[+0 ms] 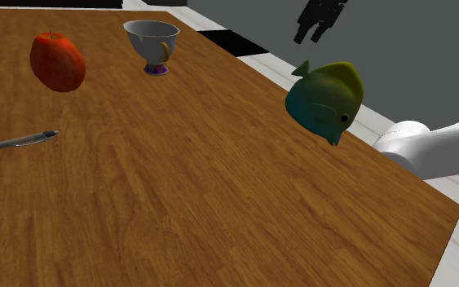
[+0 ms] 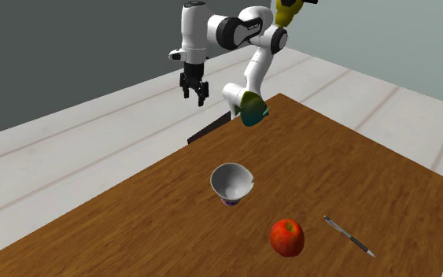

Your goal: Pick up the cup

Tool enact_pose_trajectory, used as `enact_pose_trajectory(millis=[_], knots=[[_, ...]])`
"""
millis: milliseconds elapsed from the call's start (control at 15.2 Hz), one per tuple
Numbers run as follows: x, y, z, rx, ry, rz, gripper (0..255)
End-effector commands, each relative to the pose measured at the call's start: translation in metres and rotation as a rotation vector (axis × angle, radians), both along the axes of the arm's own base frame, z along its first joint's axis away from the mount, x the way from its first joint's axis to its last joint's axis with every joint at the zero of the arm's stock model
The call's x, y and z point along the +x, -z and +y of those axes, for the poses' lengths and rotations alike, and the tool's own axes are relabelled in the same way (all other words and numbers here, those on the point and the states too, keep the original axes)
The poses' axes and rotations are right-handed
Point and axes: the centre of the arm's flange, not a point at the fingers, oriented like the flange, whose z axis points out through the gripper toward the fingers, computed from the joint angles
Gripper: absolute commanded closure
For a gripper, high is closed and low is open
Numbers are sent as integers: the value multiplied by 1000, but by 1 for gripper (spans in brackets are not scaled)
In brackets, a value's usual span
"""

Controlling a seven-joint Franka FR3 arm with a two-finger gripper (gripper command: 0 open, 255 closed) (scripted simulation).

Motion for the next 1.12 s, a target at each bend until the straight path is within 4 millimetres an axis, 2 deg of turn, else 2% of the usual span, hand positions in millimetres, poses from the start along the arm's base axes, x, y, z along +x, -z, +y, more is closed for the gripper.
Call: enact_pose_trajectory(millis=[0,1056], knots=[[0,0,0,0,0,0,0],[109,-4,159,166,9,40,0]])
